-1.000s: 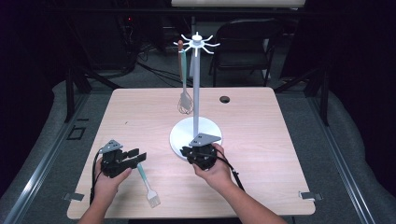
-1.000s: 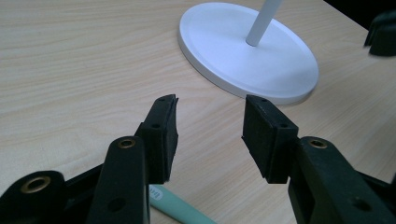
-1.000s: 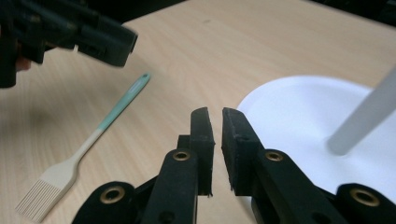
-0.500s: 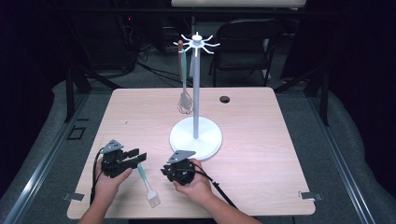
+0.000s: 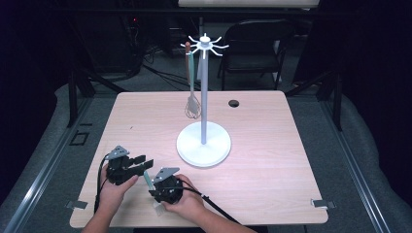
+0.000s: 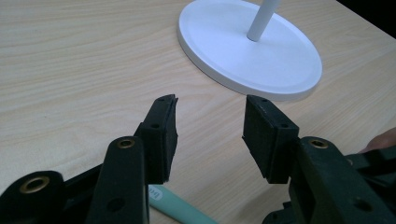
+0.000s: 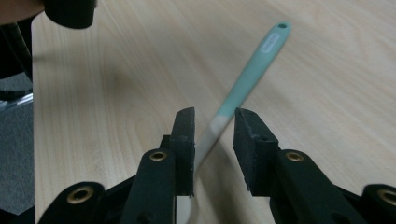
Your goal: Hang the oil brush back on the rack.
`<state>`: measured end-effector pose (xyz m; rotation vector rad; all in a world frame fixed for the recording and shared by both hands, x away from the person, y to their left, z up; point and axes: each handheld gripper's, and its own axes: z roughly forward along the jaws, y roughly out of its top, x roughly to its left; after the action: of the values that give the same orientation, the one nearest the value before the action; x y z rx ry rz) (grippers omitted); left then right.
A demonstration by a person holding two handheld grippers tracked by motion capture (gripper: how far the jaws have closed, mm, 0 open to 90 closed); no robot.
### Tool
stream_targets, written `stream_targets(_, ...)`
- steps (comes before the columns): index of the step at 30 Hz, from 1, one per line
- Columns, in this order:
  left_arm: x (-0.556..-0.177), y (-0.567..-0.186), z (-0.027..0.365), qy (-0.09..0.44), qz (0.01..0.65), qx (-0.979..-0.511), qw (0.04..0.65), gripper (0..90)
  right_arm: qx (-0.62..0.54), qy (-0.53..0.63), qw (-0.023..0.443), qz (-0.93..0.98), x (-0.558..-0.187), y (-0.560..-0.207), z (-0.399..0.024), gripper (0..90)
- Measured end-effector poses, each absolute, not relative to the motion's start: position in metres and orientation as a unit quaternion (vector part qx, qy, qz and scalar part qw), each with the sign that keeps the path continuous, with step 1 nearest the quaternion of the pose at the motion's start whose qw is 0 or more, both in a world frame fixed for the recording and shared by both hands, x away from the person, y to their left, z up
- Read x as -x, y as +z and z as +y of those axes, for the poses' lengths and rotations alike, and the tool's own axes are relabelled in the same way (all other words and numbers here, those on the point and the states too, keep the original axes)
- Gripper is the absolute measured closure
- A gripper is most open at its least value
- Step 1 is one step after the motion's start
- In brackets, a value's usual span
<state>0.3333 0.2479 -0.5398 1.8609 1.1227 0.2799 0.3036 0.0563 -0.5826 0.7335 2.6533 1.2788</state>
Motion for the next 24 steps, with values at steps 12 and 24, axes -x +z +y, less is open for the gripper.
stream_targets(12, -0.333, -0.54, 0.248, 0.116, 0.456, -0.753, 0.459, 54.1, -0.251, 0.398, 0.056, 0.881, -0.306, -0.583, 0.036, 81.7)
stream_targets(24, -0.33, -0.54, 0.239, 0.111, 0.45, -0.758, 0.458, 54.0, -0.293, 0.391, 0.062, 0.87, -0.298, -0.581, -0.058, 82.7)
